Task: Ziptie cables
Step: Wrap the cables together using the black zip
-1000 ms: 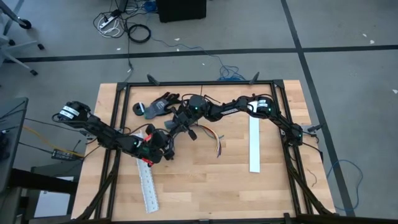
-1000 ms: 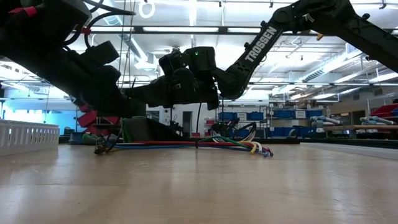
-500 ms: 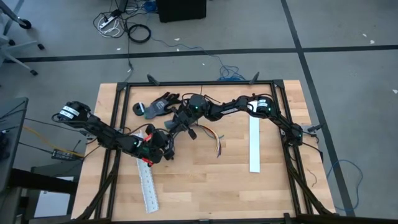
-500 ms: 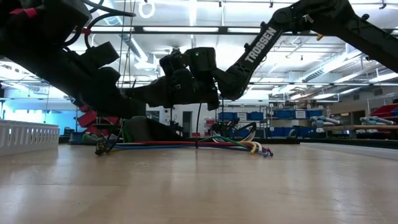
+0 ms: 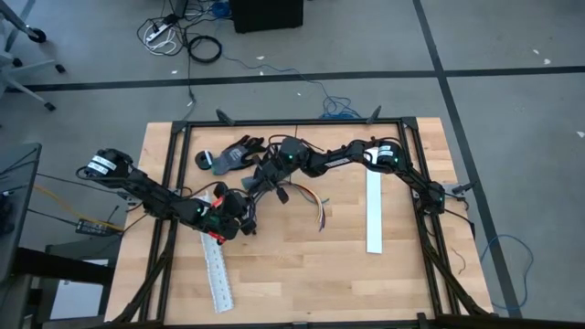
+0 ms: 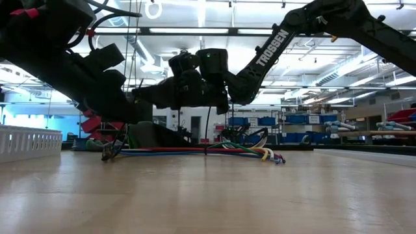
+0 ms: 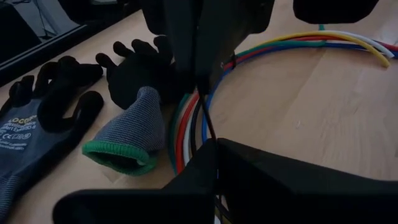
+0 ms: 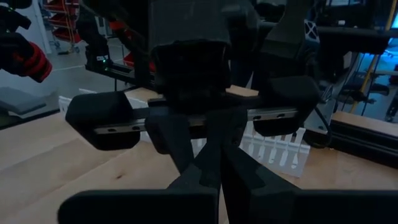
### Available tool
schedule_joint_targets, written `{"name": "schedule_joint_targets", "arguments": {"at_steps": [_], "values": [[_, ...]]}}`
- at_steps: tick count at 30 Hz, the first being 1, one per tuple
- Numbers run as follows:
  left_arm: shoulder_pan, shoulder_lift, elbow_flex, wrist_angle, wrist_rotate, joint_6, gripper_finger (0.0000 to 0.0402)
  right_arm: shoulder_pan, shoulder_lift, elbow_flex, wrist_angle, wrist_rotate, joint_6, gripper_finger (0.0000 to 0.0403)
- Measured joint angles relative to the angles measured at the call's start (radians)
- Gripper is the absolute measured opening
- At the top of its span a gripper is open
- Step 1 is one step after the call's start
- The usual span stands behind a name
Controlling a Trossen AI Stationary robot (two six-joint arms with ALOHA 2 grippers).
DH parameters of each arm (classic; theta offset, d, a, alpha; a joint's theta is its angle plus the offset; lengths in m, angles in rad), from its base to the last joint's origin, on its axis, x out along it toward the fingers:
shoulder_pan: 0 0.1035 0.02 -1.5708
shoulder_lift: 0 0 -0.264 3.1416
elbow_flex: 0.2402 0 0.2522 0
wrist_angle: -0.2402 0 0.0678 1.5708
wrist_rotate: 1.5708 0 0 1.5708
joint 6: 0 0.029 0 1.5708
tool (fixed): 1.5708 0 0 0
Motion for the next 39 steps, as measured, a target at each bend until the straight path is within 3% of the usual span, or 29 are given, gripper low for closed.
{"name": "schedule_joint_targets", "arguments": {"at_steps": [28,39], "values": [[0.000,0.000,-0.001,-0.002,-0.004,-0.009,0.0003,-0.046,-0.001,0.000,0.071,0.077,0.012,0.0000],[0.000,0.000,-0.001,-0.048,-0.002,-0.081,0.0003,-0.076,-0.001,0.000,0.080,0.119,0.008,0.0000]]}}
